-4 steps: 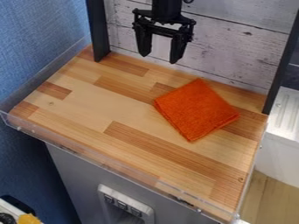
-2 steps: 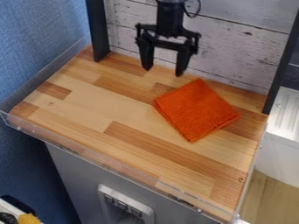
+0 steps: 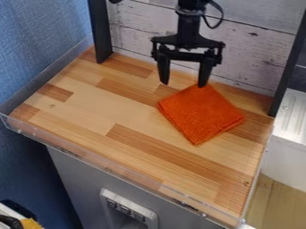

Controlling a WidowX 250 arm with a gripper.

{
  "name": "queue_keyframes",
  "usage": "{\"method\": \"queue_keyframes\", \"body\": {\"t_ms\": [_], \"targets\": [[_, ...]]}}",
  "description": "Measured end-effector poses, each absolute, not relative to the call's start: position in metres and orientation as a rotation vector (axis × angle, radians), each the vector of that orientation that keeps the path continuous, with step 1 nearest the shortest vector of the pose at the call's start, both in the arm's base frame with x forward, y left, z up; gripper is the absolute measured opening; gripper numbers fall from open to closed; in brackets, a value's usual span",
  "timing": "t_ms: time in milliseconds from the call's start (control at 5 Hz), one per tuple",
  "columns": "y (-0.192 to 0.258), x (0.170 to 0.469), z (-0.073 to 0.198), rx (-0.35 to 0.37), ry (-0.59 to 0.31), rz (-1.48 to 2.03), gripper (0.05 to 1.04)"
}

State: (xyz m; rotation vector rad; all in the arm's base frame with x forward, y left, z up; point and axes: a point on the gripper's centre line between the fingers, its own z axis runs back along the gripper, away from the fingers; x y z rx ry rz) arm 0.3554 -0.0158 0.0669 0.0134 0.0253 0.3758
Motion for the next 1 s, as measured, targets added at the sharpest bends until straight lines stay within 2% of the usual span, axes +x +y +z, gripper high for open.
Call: {"method": "queue_keyframes", "body": {"t_ms": [200, 400, 600, 800, 1000], "targets": [[-0.025, 0.348, 0.072, 0.004, -0.027, 0.465, 0.999], [-0.030, 0.344, 0.069, -0.002, -0.044, 0.536, 0.999], [-0.033, 0.341, 0.069, -0.006, -0.053, 0.596, 0.999], [-0.038, 0.338, 0.070, 0.001, -0.040, 0.635, 0.960], [-0.046, 0.337, 0.070, 0.009, -0.045, 0.660, 0.686]]}}
